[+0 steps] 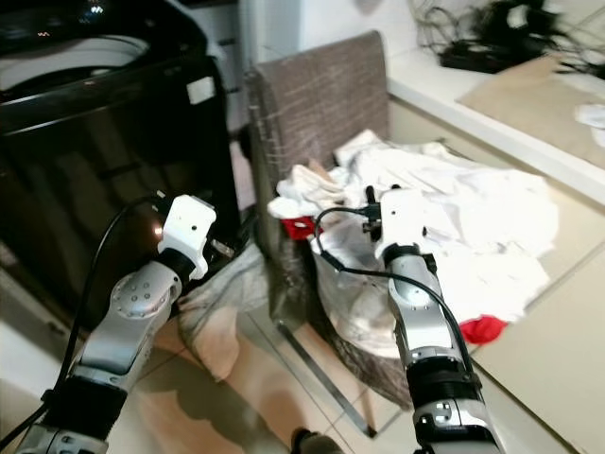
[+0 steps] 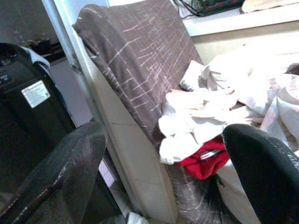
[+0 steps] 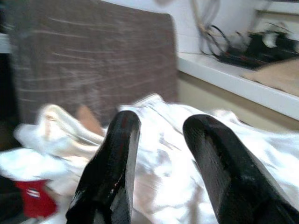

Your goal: Clothes washing

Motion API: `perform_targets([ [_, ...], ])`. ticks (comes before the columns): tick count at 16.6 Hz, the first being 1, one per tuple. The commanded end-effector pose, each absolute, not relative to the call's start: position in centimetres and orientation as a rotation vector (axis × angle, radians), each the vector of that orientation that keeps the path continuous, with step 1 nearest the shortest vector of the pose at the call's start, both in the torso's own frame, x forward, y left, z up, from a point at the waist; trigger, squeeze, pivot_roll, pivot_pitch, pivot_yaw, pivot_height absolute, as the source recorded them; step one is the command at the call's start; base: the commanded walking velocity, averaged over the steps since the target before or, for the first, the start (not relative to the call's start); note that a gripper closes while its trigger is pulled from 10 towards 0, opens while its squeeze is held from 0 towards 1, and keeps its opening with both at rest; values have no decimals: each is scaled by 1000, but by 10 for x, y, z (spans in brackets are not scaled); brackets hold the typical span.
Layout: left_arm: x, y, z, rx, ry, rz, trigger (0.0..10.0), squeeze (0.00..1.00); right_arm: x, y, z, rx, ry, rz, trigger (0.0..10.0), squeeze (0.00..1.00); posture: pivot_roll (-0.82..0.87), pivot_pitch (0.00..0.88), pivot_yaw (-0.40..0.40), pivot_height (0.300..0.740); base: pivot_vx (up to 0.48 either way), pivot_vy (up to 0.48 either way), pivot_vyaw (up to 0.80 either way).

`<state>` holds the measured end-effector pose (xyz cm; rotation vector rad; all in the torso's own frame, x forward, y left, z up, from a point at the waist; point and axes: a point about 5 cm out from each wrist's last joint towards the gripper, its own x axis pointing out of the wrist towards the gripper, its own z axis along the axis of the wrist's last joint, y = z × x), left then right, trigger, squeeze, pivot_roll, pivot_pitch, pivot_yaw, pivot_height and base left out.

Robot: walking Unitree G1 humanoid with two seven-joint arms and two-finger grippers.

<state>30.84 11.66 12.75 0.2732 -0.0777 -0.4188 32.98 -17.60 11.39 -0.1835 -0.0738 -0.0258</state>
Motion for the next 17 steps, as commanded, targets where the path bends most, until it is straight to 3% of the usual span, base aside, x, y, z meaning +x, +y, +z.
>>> perform_targets([
  [1, 309, 118, 126, 269, -77, -426, 10000, 0, 334, -177, 113, -156, -43, -49, 10000, 1000, -100, 0, -6, 736, 0, 0, 0],
  [10, 308, 114, 127, 277, -98, -455, 10000, 0, 339, -183, 118, -173, -72, -76, 10000, 1000, -98, 0, -1, 736, 0, 0, 0],
  [17, 308, 115, 125, 280, -96, -456, 10000, 0, 341, -173, 114, -187, -32, -20, 10000, 980, -99, 0, -10, 736, 0, 0, 0],
])
